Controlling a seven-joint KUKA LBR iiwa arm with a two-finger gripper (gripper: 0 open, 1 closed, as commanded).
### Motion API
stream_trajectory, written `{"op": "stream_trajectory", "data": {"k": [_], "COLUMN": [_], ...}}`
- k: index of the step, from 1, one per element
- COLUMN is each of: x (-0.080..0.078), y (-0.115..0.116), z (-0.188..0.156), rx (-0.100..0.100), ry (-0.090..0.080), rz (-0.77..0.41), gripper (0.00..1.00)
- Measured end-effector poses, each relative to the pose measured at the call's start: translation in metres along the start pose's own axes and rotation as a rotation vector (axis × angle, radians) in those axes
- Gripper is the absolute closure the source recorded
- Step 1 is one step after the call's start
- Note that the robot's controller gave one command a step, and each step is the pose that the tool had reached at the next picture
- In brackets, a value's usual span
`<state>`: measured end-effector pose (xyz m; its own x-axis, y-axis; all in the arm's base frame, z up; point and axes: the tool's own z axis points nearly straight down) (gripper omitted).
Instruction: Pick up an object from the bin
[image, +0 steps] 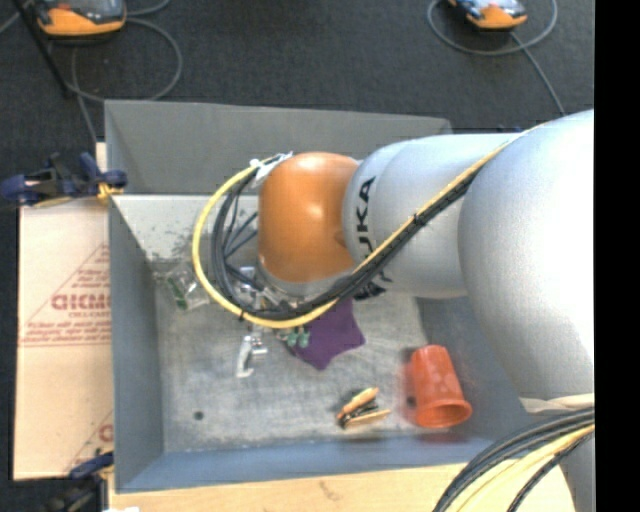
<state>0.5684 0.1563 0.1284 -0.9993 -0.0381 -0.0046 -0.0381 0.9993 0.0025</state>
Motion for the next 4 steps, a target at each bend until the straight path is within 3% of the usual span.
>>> {"op": "stream_trajectory", "data": {"k": [1, 2, 3, 4], "x": [-0.029, -0.037, -0.013, -0.083], "y": [-0.032, -0.024, -0.047, -0.072], "z": [0.013, 0.017, -0.015, 0.032], "rx": [0.008, 0.008, 0.002, -0.001], "ry": [0.0, -0.003, 0.013, -0.002], "rz": [-0.036, -0.055, -0.133, -0.149], "gripper": [0.0, 0.0, 0.0, 1.0]}}
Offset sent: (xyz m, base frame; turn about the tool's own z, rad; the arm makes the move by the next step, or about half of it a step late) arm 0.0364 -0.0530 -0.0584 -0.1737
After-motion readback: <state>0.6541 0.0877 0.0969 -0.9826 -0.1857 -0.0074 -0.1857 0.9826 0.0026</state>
